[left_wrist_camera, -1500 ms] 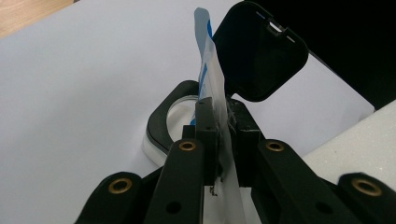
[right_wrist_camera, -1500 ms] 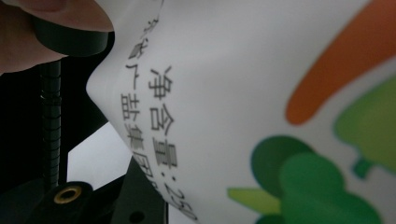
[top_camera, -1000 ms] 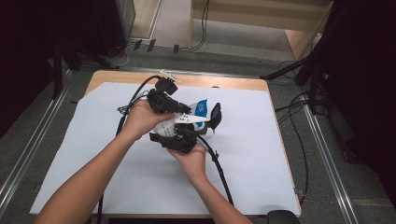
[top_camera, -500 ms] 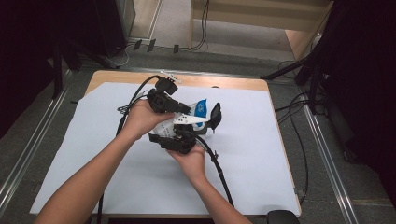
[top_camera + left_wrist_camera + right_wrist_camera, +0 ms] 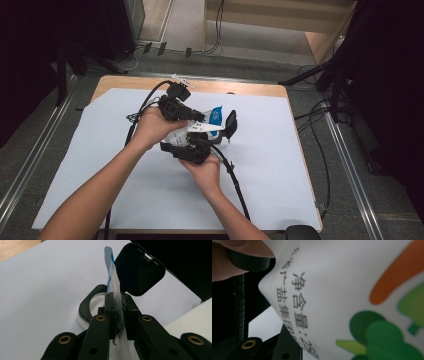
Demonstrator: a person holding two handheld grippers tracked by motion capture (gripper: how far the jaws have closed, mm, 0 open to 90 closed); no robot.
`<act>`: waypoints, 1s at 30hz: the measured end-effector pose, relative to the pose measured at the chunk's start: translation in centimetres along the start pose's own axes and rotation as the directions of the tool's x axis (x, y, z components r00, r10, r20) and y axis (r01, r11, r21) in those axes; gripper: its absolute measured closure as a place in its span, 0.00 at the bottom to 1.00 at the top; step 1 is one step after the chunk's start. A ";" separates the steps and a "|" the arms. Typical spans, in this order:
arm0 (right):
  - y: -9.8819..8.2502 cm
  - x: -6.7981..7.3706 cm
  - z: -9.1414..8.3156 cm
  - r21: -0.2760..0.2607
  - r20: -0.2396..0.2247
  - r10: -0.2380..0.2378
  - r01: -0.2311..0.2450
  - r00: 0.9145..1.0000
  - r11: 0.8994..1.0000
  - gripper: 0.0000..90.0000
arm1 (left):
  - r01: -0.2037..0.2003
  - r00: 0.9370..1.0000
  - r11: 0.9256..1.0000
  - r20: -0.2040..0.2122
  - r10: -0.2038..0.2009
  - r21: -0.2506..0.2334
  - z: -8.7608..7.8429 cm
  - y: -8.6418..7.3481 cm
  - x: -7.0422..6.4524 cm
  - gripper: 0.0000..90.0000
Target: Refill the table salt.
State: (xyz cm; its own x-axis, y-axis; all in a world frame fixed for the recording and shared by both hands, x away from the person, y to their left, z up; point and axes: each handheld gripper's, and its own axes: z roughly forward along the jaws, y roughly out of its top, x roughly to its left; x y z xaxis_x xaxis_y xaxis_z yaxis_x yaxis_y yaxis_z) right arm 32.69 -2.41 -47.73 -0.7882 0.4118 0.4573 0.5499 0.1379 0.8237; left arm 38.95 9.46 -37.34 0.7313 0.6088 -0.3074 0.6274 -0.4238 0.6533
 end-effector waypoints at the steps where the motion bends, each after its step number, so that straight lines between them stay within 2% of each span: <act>1: 0.0 0.0 0.0 -0.002 -0.005 0.006 -0.006 1.000 1.000 0.73 | -0.001 1.000 1.000 0.000 0.001 0.001 0.0 0.0 0.0 0.96; 19: 0.0 0.0 0.1 0.000 0.001 -0.001 0.001 1.000 1.000 0.72 | 0.001 1.000 1.000 -0.001 -0.001 -0.005 0.0 0.0 0.0 0.96; 26: -0.1 0.3 0.3 0.011 0.021 -0.047 0.047 0.999 0.999 0.67 | 0.007 1.000 1.000 0.002 -0.007 -0.003 0.0 0.0 0.1 0.96; 30: -0.2 0.3 0.4 0.018 0.026 -0.049 0.049 0.998 0.999 0.71 | 0.006 1.000 1.000 0.001 -0.006 -0.003 0.0 0.0 0.1 0.96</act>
State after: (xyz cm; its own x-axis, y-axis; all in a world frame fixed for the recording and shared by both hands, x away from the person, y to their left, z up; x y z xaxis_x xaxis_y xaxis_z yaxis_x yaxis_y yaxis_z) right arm 32.45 -1.97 -47.88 -0.8070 0.4275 0.4073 0.5156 0.1739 0.8390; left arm 38.99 9.51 -37.38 0.7275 0.6110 -0.3122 0.6313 -0.4178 0.6534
